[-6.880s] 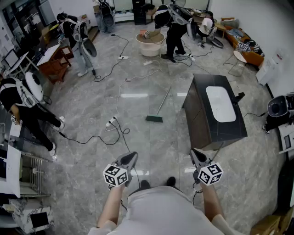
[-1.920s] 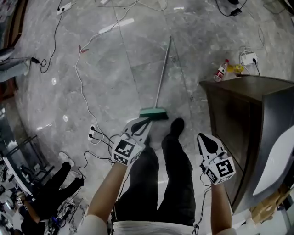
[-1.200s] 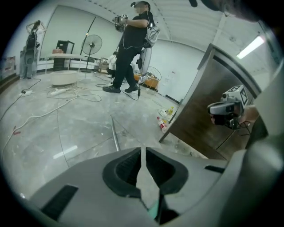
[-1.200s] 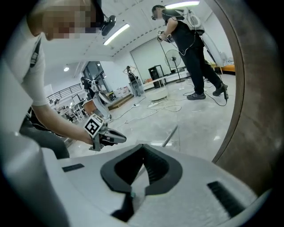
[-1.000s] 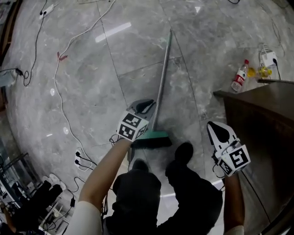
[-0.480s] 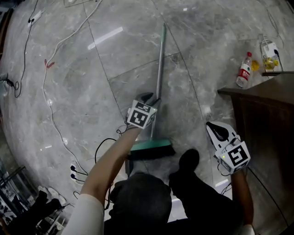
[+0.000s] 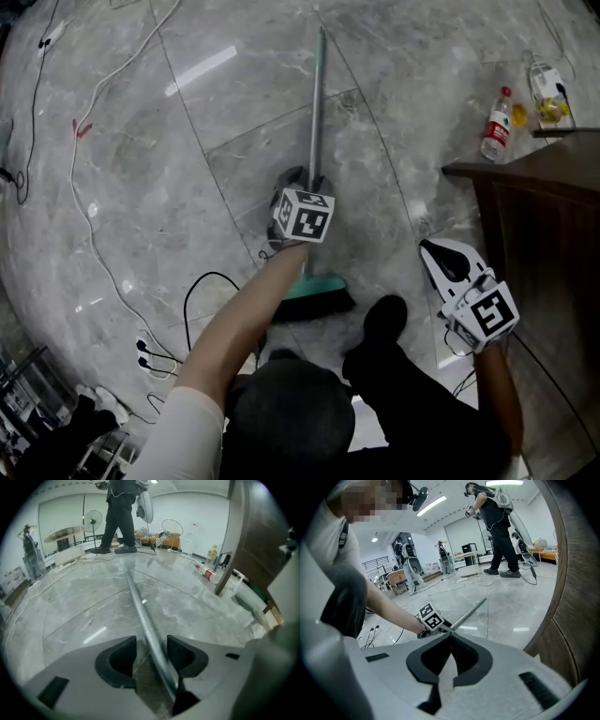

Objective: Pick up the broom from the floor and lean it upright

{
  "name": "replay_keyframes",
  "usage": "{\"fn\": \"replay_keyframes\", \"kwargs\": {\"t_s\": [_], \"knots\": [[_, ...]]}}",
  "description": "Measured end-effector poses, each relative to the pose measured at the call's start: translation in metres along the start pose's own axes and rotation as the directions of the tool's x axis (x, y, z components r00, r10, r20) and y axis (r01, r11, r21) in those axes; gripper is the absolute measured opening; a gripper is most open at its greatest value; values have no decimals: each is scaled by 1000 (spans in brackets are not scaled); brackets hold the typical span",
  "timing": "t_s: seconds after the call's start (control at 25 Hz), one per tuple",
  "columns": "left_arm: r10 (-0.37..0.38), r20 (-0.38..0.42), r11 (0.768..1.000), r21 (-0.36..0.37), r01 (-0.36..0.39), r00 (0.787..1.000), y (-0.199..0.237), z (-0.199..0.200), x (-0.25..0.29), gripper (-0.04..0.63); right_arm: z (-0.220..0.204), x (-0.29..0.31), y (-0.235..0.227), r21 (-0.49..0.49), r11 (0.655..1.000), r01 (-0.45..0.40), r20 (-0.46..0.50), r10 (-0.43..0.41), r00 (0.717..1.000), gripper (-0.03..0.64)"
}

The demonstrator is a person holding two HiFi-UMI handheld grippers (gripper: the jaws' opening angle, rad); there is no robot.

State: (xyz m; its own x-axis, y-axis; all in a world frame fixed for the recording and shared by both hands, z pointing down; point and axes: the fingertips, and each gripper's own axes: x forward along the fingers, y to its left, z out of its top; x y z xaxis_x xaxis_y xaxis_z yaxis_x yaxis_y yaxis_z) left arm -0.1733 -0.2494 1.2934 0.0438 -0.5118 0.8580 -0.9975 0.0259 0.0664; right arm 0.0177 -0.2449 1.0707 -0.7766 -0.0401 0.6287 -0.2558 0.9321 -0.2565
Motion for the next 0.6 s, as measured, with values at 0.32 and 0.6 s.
{"fn": "replay_keyframes", "kwargs": {"t_s": [0.32, 0.6], "knots": [[5, -5, 997, -76, -5, 1000, 0, 1, -2, 113, 9, -3, -3, -19, 1000, 17, 34, -16, 999, 2], [11, 120, 969, -245, 19, 993, 43, 39, -69, 90, 31, -7, -5, -61, 998, -2, 42, 4, 999, 2]]}}
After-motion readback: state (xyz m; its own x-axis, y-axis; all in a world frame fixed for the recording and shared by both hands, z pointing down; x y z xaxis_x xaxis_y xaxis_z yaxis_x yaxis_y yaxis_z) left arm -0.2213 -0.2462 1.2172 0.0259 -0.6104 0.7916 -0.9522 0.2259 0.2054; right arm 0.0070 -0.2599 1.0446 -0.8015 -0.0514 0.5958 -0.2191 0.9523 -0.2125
